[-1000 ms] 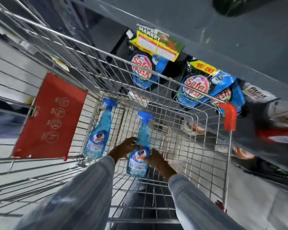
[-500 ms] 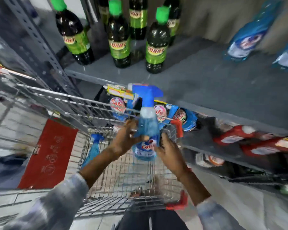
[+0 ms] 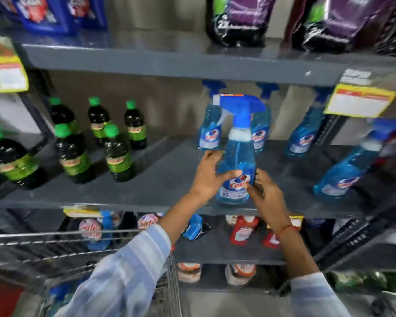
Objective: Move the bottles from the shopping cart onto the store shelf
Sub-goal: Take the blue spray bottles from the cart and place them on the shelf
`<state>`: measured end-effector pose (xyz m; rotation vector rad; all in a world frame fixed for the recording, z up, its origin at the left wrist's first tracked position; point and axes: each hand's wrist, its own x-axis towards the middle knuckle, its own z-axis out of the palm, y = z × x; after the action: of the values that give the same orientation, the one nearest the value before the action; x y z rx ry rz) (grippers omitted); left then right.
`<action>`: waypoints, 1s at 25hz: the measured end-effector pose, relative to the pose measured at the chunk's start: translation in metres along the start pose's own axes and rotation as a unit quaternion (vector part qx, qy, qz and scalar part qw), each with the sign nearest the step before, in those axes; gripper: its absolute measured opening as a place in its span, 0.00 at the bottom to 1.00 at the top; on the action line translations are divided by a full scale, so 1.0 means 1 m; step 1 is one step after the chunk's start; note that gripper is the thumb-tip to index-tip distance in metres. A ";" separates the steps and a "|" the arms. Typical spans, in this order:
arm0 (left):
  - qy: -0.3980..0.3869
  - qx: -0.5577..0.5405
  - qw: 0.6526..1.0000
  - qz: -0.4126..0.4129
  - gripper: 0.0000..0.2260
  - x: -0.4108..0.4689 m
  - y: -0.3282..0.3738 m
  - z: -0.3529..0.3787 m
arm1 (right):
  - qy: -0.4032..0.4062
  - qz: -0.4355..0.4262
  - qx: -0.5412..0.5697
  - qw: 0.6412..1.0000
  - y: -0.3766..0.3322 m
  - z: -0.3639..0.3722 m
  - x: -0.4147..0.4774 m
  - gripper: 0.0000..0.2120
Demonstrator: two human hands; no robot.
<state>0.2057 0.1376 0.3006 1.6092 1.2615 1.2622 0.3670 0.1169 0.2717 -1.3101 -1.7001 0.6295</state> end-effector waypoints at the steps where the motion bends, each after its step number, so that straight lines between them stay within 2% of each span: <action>1: -0.003 -0.003 1.000 0.002 0.22 0.011 0.002 0.017 | 0.017 0.005 0.002 1.000 0.013 -0.009 0.008 0.23; 3: -0.018 0.004 1.000 0.010 0.21 0.036 0.009 0.058 | 0.058 0.026 0.017 0.998 0.043 -0.034 0.025 0.25; 5: -0.016 0.020 1.000 -0.003 0.21 0.052 0.001 0.081 | 0.061 0.045 0.041 0.996 0.065 -0.038 0.036 0.29; 8: -0.014 0.051 0.999 -0.013 0.26 0.078 -0.010 0.123 | 0.078 0.075 0.044 0.993 0.105 -0.050 0.056 0.36; 9: -0.007 0.053 0.998 -0.018 0.27 0.086 -0.015 0.131 | 0.080 0.094 0.039 0.992 0.110 -0.052 0.063 0.35; 12: 0.007 0.040 0.998 -0.040 0.26 0.101 -0.026 0.142 | 0.078 0.123 0.029 0.989 0.118 -0.051 0.076 0.23; 14: 0.001 0.038 0.998 -0.040 0.24 0.105 -0.031 0.145 | 0.083 0.117 0.025 0.989 0.124 -0.049 0.081 0.22; 18: -0.021 0.060 0.997 -0.034 0.27 0.099 -0.021 0.140 | 0.109 0.130 0.035 0.985 0.117 -0.043 0.074 0.23; 21: -0.027 0.081 0.996 0.001 0.29 0.072 -0.014 0.117 | 0.198 0.116 0.027 0.973 0.085 -0.026 0.050 0.25; 23: 0.011 0.085 0.995 0.041 0.28 0.040 -0.019 0.085 | 0.226 0.075 0.047 0.970 0.059 0.001 0.024 0.24; 25: 0.070 0.076 0.993 0.061 0.24 -0.004 -0.040 0.039 | 0.195 0.064 0.076 0.976 0.034 0.050 -0.009 0.23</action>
<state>0.2330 0.1451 0.2526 1.7539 1.3921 1.4055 0.3415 0.1254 0.2171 -1.3384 -1.2338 0.5234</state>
